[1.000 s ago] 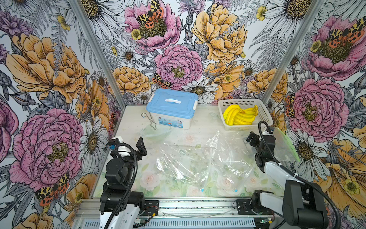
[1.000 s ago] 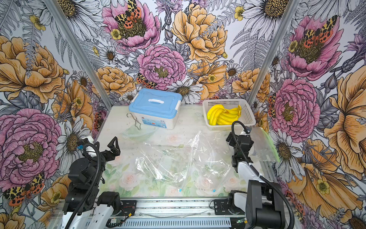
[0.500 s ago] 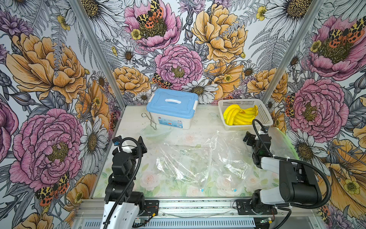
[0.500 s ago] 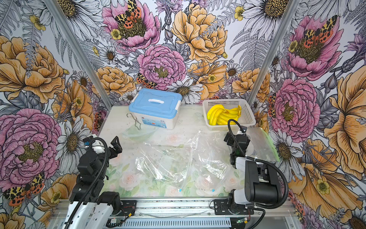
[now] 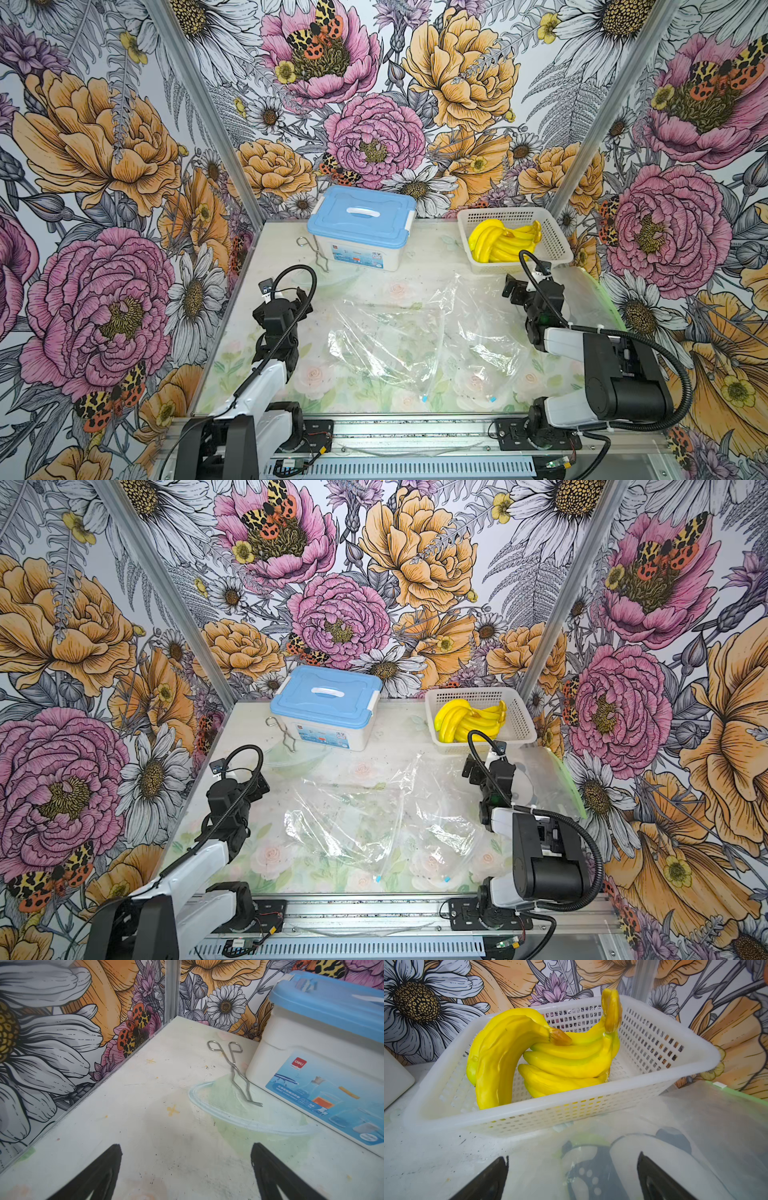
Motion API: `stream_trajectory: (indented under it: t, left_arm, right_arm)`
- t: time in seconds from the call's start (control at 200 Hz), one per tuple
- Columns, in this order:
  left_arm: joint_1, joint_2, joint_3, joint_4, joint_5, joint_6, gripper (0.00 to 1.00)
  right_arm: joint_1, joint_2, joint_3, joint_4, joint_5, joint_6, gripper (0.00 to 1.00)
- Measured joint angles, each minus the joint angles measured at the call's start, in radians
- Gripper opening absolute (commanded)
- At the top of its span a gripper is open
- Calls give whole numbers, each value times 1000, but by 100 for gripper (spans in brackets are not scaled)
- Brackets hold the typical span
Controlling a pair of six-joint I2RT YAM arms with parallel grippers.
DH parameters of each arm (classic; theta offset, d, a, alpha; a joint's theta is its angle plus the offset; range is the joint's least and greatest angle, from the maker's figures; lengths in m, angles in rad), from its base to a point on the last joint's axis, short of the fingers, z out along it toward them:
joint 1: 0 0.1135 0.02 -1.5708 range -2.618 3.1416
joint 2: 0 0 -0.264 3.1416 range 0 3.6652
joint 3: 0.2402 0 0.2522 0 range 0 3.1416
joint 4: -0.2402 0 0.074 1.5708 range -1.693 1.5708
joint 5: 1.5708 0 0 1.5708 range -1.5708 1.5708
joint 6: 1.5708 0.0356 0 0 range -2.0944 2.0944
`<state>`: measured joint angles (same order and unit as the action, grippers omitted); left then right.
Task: Open the zip-top bag and take out the banana
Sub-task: Reset both arms
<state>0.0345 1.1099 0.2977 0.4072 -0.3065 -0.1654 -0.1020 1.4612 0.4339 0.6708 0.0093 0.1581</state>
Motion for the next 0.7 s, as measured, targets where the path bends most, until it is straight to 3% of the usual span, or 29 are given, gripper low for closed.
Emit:
stream_trajectory:
  t: [0.23, 0.695]
  left_arm:
    - [12, 227, 47, 208, 55, 35, 99]
    - [27, 435, -16, 603, 253, 101, 99]
  right_arm:
    - [21, 39, 34, -9, -35, -34, 100]
    - [24, 43, 42, -14, -51, -48, 99]
